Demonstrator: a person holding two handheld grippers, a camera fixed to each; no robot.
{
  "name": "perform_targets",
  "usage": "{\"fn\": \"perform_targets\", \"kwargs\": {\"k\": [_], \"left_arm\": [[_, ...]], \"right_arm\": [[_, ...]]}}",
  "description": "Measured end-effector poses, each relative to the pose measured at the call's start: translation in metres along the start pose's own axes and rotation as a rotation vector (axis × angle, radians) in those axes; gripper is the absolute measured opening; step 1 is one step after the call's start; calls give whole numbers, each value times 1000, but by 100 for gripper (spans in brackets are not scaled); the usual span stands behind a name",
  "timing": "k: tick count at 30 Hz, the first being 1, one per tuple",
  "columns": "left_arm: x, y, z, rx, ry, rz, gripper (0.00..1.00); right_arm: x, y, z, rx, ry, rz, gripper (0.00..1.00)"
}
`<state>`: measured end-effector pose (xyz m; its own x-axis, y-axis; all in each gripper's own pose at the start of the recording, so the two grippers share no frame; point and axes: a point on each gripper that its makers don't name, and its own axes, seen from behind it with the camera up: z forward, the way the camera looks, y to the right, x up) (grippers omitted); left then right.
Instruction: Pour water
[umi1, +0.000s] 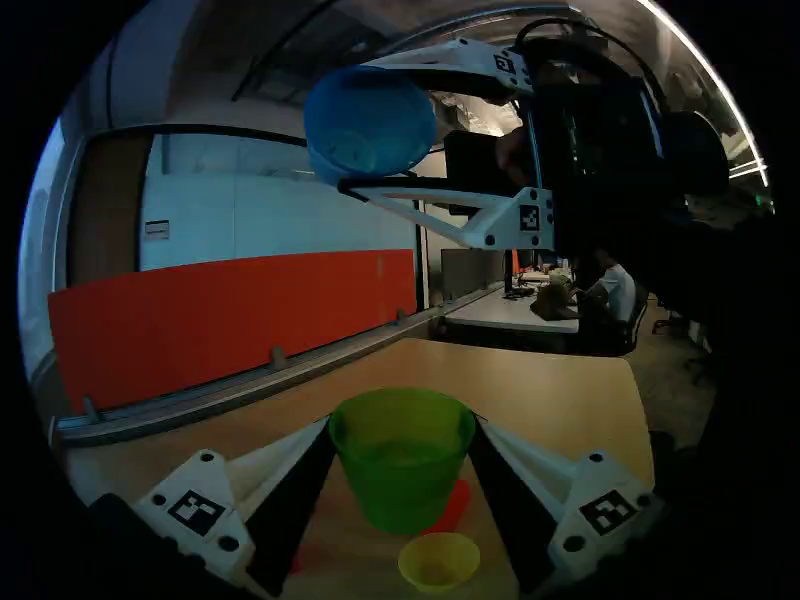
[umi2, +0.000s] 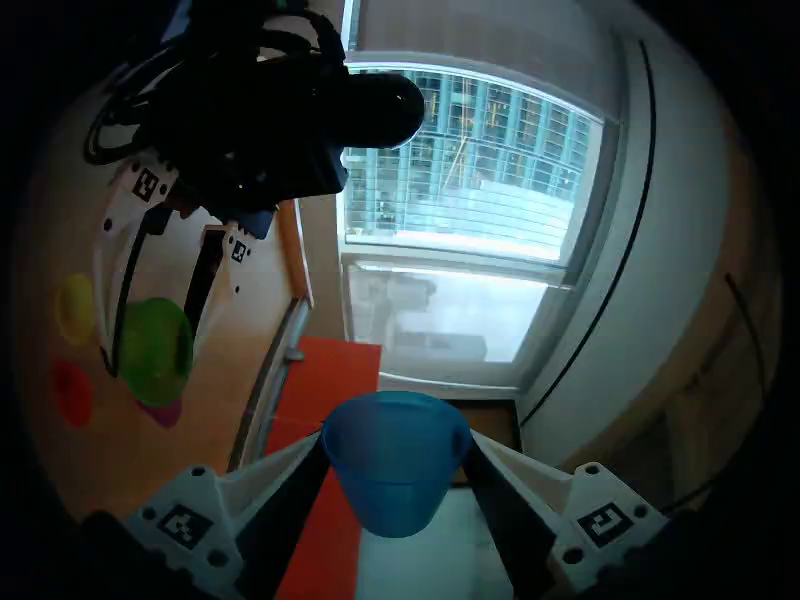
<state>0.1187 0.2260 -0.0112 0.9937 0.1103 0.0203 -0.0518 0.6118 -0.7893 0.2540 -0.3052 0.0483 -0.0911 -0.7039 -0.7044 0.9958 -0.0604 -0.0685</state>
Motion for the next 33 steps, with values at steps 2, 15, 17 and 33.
{"fn": "perform_targets", "kwargs": {"k": [2, 15, 17, 33], "left_arm": [[0, 0, 0, 1, 0, -1, 87], [1, -1, -1, 4, 2, 2, 87], [1, -1, -2, 4, 3, 1, 87], [2, -4, -4, 8, 4, 5, 87]], "right_arm": [[1, 0, 0, -2, 3, 1, 91], [-2, 2, -1, -2, 1, 48, 91], [-3, 1, -2, -1, 0, 68, 91], [-8, -10, -13, 48, 4, 414, 91]]}}
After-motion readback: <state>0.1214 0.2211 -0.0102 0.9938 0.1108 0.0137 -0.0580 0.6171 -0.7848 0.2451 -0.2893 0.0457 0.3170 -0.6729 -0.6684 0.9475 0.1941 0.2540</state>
